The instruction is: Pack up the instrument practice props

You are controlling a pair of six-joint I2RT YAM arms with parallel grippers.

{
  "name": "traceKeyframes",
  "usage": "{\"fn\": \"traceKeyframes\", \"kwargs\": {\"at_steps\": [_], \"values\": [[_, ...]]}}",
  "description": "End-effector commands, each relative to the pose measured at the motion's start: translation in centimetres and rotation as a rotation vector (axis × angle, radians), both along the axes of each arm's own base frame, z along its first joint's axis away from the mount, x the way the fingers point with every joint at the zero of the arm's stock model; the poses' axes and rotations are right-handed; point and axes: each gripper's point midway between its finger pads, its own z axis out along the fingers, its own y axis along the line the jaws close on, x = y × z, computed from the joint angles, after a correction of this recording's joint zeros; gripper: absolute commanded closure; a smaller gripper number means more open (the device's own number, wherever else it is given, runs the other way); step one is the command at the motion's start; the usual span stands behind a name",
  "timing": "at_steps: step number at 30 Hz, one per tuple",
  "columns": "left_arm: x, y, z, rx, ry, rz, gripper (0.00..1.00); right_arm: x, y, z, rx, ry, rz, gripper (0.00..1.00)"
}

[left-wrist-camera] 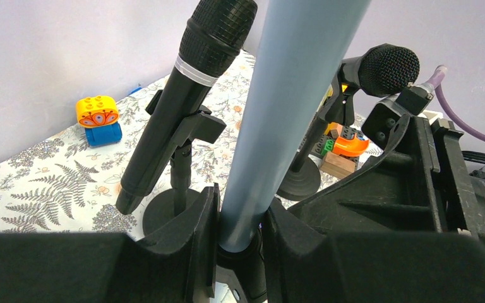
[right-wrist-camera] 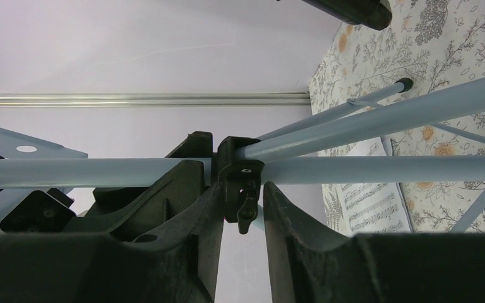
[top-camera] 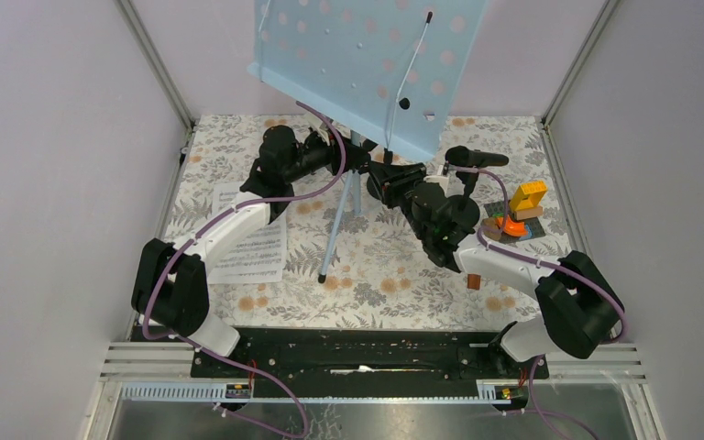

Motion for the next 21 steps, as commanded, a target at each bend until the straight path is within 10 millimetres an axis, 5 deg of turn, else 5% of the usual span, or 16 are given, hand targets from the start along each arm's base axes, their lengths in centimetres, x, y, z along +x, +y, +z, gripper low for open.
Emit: {"fn": "traceKeyframes", "kwargs": {"at_steps": [1,13,21], "values": [[-0.9,-0.4,0.3,-0.059,0.113,-0.030,1.00,0.5,-0.3,2.8,0.039,-0.060,-0.029,0.64],[-0.9,-0.3,0.5,-0.064,0.109,-0.029,1.00,1.5,1.8,2.3,0.063,-0.048,0.022,0.64],[-0.8,-0.2,0.6,-0.071,0.116,-0.031,1.00,1.8,2.3,1.3,0.050,-0.039,0.029,0.98]]}}
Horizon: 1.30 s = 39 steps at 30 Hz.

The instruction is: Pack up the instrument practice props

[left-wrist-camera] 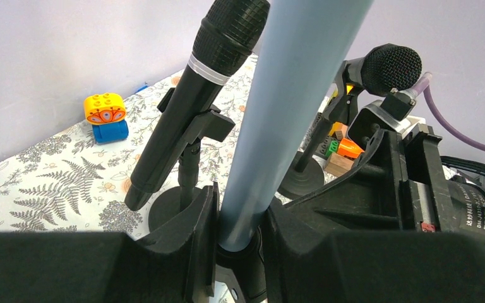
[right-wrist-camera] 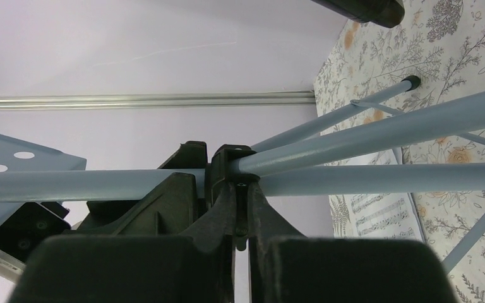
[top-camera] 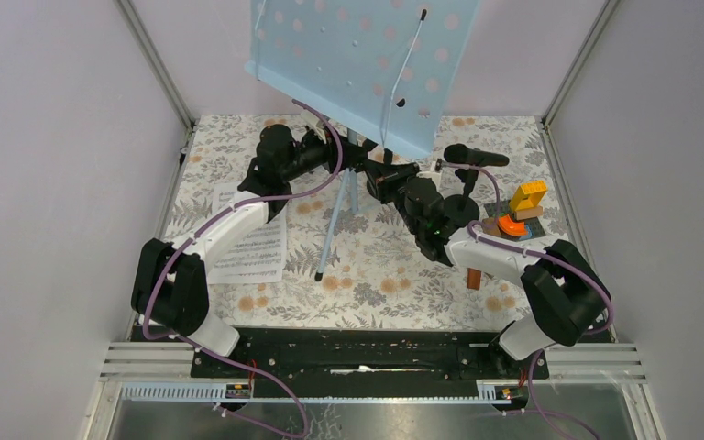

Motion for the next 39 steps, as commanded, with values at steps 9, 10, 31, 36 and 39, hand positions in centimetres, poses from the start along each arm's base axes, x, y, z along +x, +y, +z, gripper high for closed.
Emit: {"fn": "traceKeyframes", "kwargs": {"at_steps": [9,10,31,36,39], "values": [[-1.1,-0.6,0.5,-0.074,0.118,-0.044,1.00,-0.1,1.0,4.8,-0.176,-0.301,0.044,1.00],[-1.1,-0.6,0.6,-0.075,0.117,-0.042,1.00,-0.3,1.3,5.4,-0.225,-0.357,0.056,1.00],[-0.8,-0.2,0.8,-0.094,0.119,-0.040,1.00,-8.7,8.1,1.2,-1.431,-1.468,0.644,1.00],[-0.8,-0.2,0.7,-0.100,0.130,-0.046,1.00,-10.8,8.0,-5.4,-1.926,-1.688,0.895,1.00],[-0.7,-0.1,0.6,-0.100,0.130,-0.043,1.00,-10.3,6.8,-8.4,-2.173,-1.720,0.958,1.00]]}}
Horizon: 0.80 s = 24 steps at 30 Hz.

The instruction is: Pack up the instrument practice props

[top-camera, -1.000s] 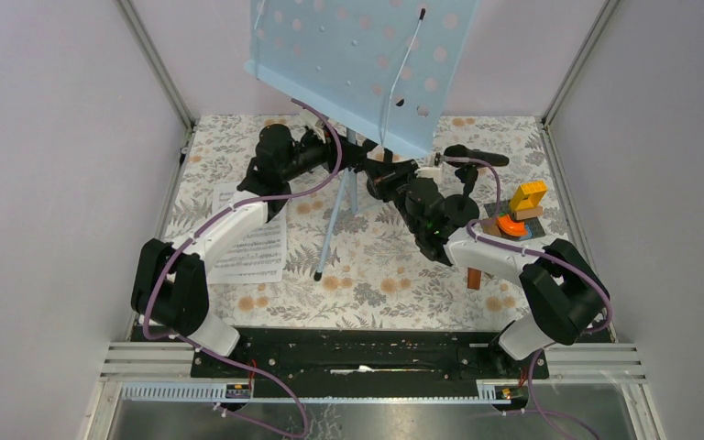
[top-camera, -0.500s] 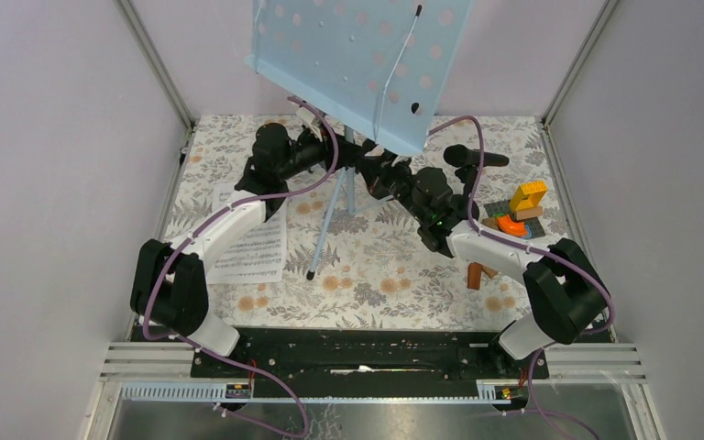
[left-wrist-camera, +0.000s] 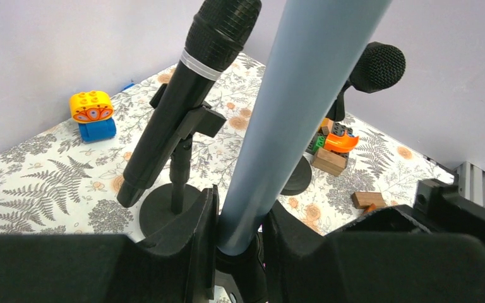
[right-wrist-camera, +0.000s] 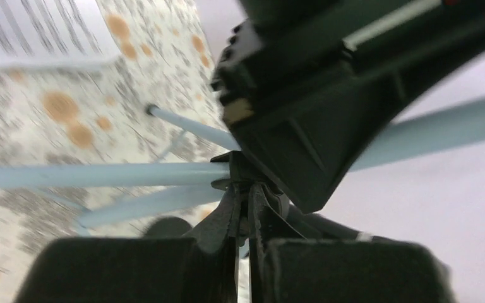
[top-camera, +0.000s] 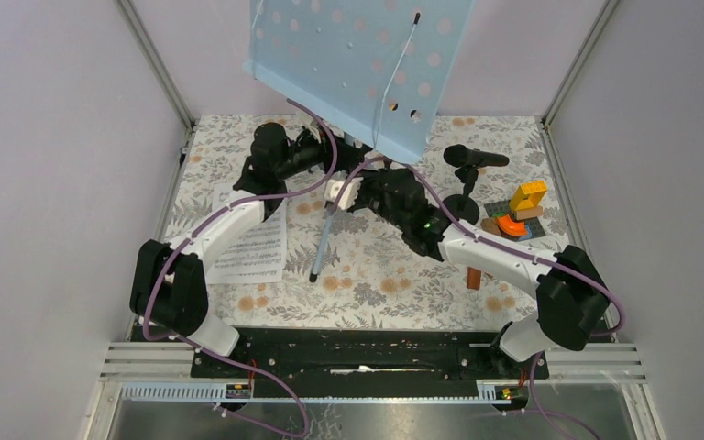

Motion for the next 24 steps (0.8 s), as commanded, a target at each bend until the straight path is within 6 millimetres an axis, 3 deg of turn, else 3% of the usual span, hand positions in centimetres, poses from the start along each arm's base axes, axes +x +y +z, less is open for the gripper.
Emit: {"fn": "traceKeyframes", "kwargs": {"at_steps": [1,5,9,14,17,19,22,24], "values": [[-0.5,-0.7,0.6,-0.081,0.106,-0.005,1.00,-7.5,2.7,-10.1,-0.548,-0.070,0.314,1.00],[-0.3,-0.6,0.6,-0.084,0.109,-0.002,1.00,-7.0,1.7,-10.7,-0.590,-0.112,0.249,1.00],[-0.3,-0.5,0.6,-0.088,0.112,-0.001,1.00,-7.0,1.9,-8.8,-0.503,-0.168,0.225,1.00],[-0.2,-0.3,0.7,-0.088,0.108,0.002,1.00,-7.2,2.1,-4.8,-0.287,-0.210,0.164,0.69],[-0.2,-0.1,0.9,-0.090,0.103,0.006,0.93,-8.1,1.6,-1.6,-0.055,-0.185,0.135,0.53],[-0.2,0.0,1.0,-0.093,0.102,0.006,0.88,-9.1,0.8,-0.2,0.084,-0.166,0.134,0.36],[-0.1,0.3,1.3,-0.103,0.096,0.014,0.76,-10.4,-1.0,0.8,0.298,-0.094,0.115,0.18],[-0.1,0.6,1.5,-0.109,0.087,0.023,0.67,-10.8,-2.4,0.0,0.403,-0.041,0.081,0.14]]}}
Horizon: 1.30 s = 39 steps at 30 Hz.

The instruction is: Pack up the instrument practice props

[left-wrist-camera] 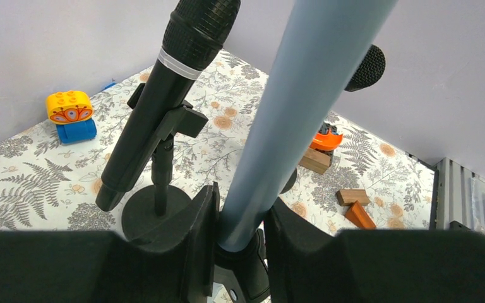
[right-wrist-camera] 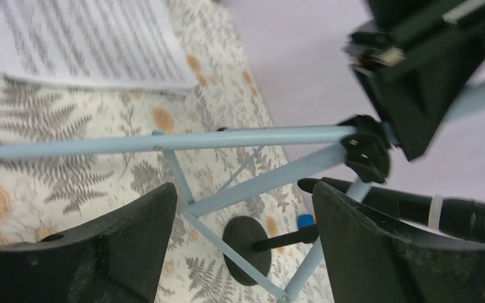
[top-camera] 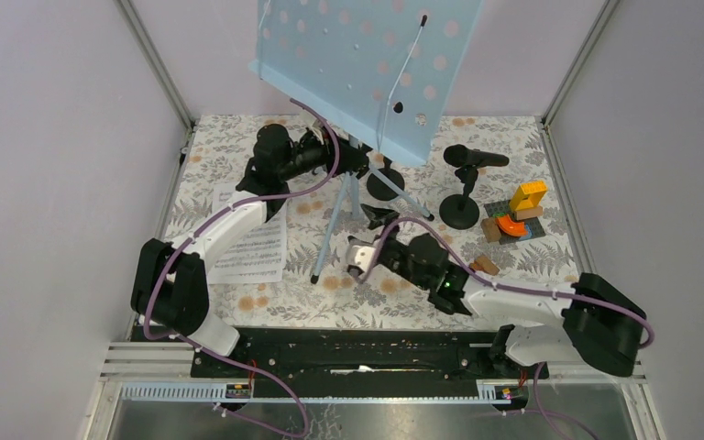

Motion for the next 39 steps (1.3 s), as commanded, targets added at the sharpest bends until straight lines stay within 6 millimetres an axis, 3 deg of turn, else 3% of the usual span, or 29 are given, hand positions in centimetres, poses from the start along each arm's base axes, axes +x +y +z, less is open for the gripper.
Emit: {"fn": "traceKeyframes", "kwargs": {"at_steps": [1,11,14,21,26,29,32,39], "values": [[0.7,1.5,1.5,-0.096,0.077,0.071,0.62,-1.4,-1.9,5.8,0.481,0.087,-0.019,0.13],[-0.5,3.0,4.0,-0.145,-0.032,0.102,0.13,-1.2,-5.7,1.0,0.779,0.496,-0.254,0.09],[-1.4,3.3,4.9,-0.154,-0.068,0.096,0.04,-1.6,-6.2,0.2,0.807,0.545,-0.272,0.09],[-3.2,4.0,6.6,-0.126,-0.177,0.092,0.02,-1.6,-6.7,-0.5,0.884,0.716,-0.377,0.10],[-3.8,3.8,5.9,-0.062,-0.184,0.111,0.02,-1.9,-5.7,-2.3,0.817,0.901,-0.496,0.12],[-4.9,4.1,5.3,-0.078,-0.136,0.107,0.04,-2.3,-4.9,-3.7,0.714,0.985,-0.559,0.08],[-5.5,5.3,4.1,-0.092,-0.068,0.175,0.03,-2.9,-4.0,-5.1,0.651,1.088,-0.618,0.07],[-7.5,8.1,-1.9,-0.066,0.177,0.325,0.01,-3.7,-3.5,-7.5,0.515,1.197,-0.736,0.00]]}}
